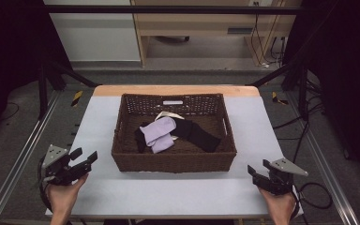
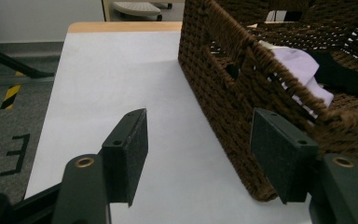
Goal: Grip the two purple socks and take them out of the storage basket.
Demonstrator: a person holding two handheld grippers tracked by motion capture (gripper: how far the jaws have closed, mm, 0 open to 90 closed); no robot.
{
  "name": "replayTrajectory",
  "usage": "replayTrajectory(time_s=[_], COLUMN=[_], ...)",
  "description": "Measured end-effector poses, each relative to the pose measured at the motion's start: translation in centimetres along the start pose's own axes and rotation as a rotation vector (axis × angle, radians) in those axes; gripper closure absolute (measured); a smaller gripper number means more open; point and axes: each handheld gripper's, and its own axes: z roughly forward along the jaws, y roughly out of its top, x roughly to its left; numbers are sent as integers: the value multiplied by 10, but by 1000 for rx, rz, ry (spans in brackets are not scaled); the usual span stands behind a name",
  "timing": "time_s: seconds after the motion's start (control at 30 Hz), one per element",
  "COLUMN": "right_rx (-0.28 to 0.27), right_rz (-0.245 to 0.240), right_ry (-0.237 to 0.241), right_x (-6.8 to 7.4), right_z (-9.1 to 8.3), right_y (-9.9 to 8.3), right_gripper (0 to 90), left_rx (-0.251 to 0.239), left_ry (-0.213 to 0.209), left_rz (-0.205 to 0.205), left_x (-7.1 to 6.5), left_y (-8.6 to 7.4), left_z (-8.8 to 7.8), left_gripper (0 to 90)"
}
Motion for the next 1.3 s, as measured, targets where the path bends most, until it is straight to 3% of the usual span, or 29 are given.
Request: replayTrajectory(time_s=[0.47, 0.77, 1.1, 1.3], right_rx=[0, -6, -11, -12], right_rz=[-7, -2, 13, -3], right_ry=[-9, -12, -16, -20], right_x=[2, 2, 1, 1], right_z=[1, 1, 0, 1], right_y=[0, 1, 3, 3], right_gripper=[339, 340, 339, 336], left_rx=[-48, -73, -75, -78], left_ry=[-34, -55, -82, -92], left_rz=[-2, 46, 65, 68], left_x=[-7, -28, -44, -51], left_y=[30, 54, 68, 80], left_z=[-3, 3, 16, 23], left_gripper=[348, 345, 350, 352])
